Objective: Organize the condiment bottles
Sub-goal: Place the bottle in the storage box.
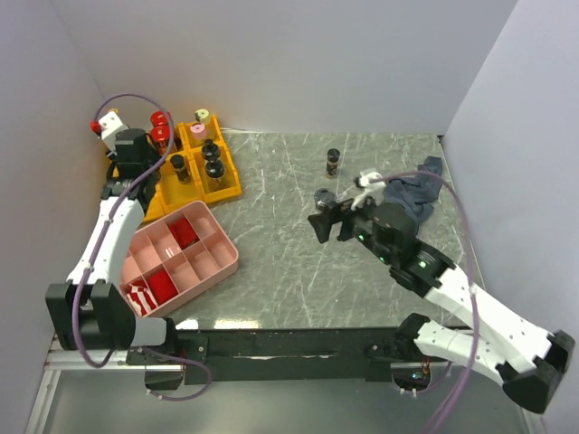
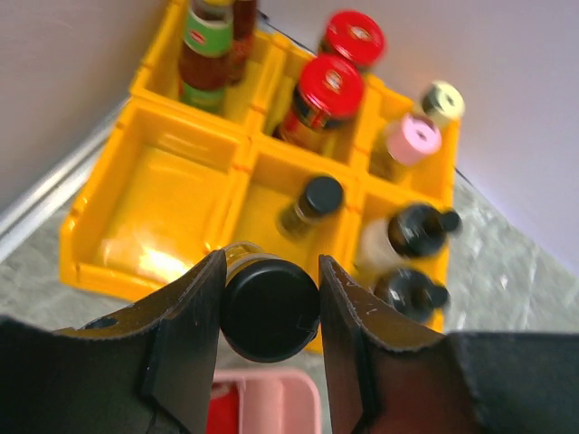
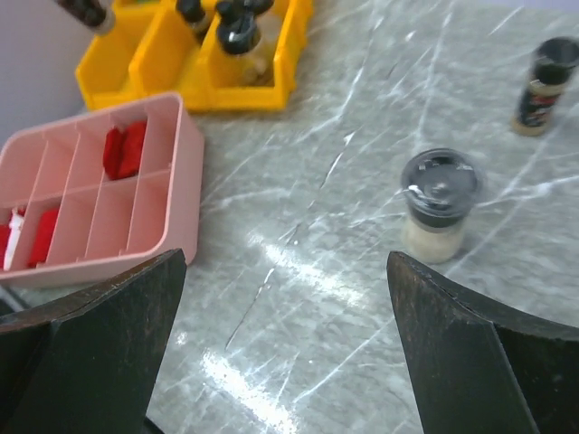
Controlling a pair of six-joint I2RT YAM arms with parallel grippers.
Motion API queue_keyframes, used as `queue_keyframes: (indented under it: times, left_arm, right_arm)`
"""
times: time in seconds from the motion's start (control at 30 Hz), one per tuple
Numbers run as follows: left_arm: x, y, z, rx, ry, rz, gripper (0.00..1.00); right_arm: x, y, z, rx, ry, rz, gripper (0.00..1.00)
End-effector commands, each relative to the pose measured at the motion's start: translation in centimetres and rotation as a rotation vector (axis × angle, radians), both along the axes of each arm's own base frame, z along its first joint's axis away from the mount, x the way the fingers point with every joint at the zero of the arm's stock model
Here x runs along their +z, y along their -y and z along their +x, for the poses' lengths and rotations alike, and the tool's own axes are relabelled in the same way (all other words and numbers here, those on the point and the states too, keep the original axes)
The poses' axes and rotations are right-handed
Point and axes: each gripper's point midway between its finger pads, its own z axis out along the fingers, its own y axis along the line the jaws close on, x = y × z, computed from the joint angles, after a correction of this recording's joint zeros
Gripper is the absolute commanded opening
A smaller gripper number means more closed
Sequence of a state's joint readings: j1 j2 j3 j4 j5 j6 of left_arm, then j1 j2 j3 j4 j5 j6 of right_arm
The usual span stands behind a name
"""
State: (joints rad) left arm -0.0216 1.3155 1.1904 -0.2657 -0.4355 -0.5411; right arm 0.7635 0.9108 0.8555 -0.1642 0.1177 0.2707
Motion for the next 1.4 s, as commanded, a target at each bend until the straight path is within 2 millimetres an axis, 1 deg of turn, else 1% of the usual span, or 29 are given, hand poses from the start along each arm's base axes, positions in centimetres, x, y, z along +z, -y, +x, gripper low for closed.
queue_keyframes:
  times: [0.0,0.03,0.07,0.1,0.13,0.17,0.2,0.23,0.3,0.33,0.4,0.43,0.5,0.53,0.6,0.63,0.67,0.73,0.8,0.83,0.9,0.93,1.0,1.03,1.1,1.13,1.37]
  left_arm:
    - [3.1,-1.6,3.0,-0.026,0.120,-0.013,0.01]
    - [2.2,-1.8,3.8,-0.026,0.101,-0.015,0.01]
    - [2.5,-1.9,4.3,-0.035,0.108,-0.014,0.01]
    - [2.3,-1.9,4.8,-0.045,0.099,-0.004,0.01]
    - [1.2,-2.0,5.5,-0.044,0.072,-0.004,0.01]
    - [1.6,-2.1,5.9,-0.043,0.075,-0.003,0.01]
    - [1.3,-2.1,6.2,-0.043,0.062,0.002,0.01]
    - [0.4,-2.2,6.7,-0.038,0.045,0.001,0.01]
    - [0.2,-2.4,7.2,-0.035,0.045,0.006,0.01]
    - [-0.7,-2.4,7.5,-0.035,0.024,0.003,0.01]
    - [-1.2,-2.7,7.8,-0.022,0.011,0.006,0.01]
    - [-1.9,-2.9,8.1,-0.017,-0.001,0.003,0.01]
    - [-2.2,-3.0,8.5,-0.016,0.002,0.001,0.01]
    - [-2.7,-3.0,8.8,-0.019,-0.007,-0.001,0.01]
    - [-2.7,-3.0,9.3,-0.020,-0.004,-0.002,0.01]
    - [-3.4,-3.1,9.6,-0.017,-0.018,-0.002,0.01]
    - [-3.2,-3.1,9.9,-0.017,-0.012,-0.006,0.01]
    - [-4.2,-3.0,10.4,-0.023,-0.030,-0.008,0.01]
    - [-4.6,-3.3,10.7,-0.016,-0.036,-0.010,0.01]
    - [-5.3,-3.3,10.9,-0.014,-0.050,-0.012,0.01]
    - [-5.7,-3.6,11.1,-0.011,-0.047,-0.021,0.01]
    - [-6.5,-3.6,11.3,-0.014,-0.054,-0.027,0.01]
    - [-6.9,-4.0,11.5,-0.007,-0.049,-0.038,0.01]
    - [-7.5,-4.2,11.6,-0.006,-0.059,-0.042,0.01]
    - [-8.0,-4.3,11.9,-0.003,-0.062,-0.049,0.01]
    - [-8.6,-4.5,11.9,0.001,-0.074,-0.052,0.01]
    - [-10.6,-4.2,12.6,-0.013,-0.083,-0.070,0.01]
  right_arm:
    - [4.7,3.0,-0.5,-0.114,0.135,0.141,1.00]
    - [4.5,3.4,-0.7,-0.122,0.142,0.147,1.00]
    - [5.0,3.9,-1.0,-0.133,0.161,0.170,1.00]
    - [5.2,4.2,-1.0,-0.145,0.173,0.183,1.00]
    - [4.8,4.4,-1.0,-0.153,0.176,0.180,1.00]
    - [5.1,4.7,-1.1,-0.159,0.187,0.187,1.00]
    - [5.0,4.8,-1.1,-0.160,0.187,0.184,1.00]
    - [4.9,4.9,-1.1,-0.169,0.186,0.184,1.00]
    - [4.9,5.0,-1.1,-0.174,0.181,0.184,1.00]
    - [4.8,4.9,-1.1,-0.170,0.180,0.182,1.00]
    - [4.7,4.9,-1.1,-0.170,0.176,0.181,1.00]
    - [4.7,4.8,-1.1,-0.168,0.173,0.179,1.00]
    - [4.7,4.9,-1.1,-0.170,0.172,0.177,1.00]
    - [4.7,4.9,-1.1,-0.170,0.172,0.177,1.00]
    - [4.7,5.0,-1.0,-0.178,0.175,0.179,1.00]
    - [4.7,5.0,-1.1,-0.176,0.177,0.179,1.00]
    - [4.7,5.1,-1.1,-0.177,0.178,0.180,1.00]
    - [4.7,5.0,-1.1,-0.176,0.179,0.181,1.00]
    - [4.6,5.0,-1.0,-0.179,0.177,0.179,1.00]
    - [4.6,5.0,-1.0,-0.179,0.177,0.176,1.00]
    - [4.5,5.0,-0.9,-0.180,0.175,0.174,1.00]
    - [4.4,5.0,-0.9,-0.180,0.174,0.173,1.00]
    - [4.4,5.0,-0.9,-0.180,0.174,0.170,1.00]
    - [4.4,5.0,-0.9,-0.183,0.174,0.170,1.00]
    - [4.3,5.1,-0.8,-0.186,0.175,0.168,1.00]
    - [4.3,5.1,-0.8,-0.188,0.175,0.168,1.00]
    - [4.3,5.2,-0.8,-0.193,0.177,0.166,1.00]
